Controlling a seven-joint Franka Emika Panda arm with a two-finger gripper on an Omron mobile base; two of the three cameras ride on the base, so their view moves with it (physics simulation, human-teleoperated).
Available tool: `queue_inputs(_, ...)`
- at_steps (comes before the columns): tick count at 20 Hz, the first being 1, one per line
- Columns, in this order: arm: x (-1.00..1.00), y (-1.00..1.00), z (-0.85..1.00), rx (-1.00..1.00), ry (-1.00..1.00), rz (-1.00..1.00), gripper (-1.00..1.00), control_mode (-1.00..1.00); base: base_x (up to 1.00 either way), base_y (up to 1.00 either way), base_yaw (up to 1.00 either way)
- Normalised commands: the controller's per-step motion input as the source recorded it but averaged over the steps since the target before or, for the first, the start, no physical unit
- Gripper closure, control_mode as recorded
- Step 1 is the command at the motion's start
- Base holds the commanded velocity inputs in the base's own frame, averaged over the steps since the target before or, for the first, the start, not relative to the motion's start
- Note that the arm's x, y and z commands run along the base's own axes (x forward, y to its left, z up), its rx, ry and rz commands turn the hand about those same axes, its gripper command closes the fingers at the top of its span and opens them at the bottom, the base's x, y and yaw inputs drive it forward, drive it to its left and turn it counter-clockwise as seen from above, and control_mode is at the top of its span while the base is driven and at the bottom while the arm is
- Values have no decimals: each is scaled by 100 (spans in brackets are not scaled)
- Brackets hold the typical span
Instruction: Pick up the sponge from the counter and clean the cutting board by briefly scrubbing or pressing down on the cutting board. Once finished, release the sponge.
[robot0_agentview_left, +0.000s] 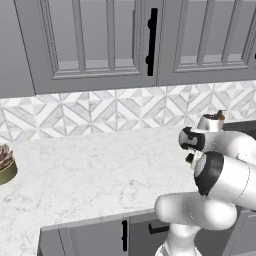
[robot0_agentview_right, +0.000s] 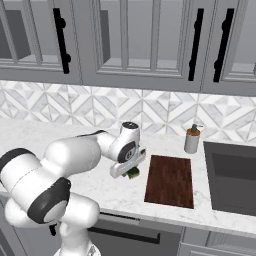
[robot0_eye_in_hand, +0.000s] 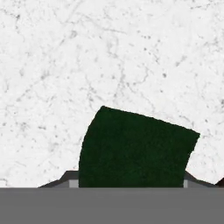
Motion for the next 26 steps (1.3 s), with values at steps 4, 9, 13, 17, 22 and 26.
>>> queue_inputs(4,0,94,0,0,0,20,100,-100,0,0,0)
queue_inputs(9,4,84,0,0,0,17,100,-100,0,0,0)
queue_inputs(13,37,46,-1,0,0,11,100,-100,0,0,0)
queue_inputs(17,56,15,-22,0,5,6,100,-100,0,0,0)
queue_inputs(22,44,21,-30,0,6,7,-100,-100,0,0,0)
queue_inputs(26,25,0,2,0,1,5,-100,-100,0,0,0)
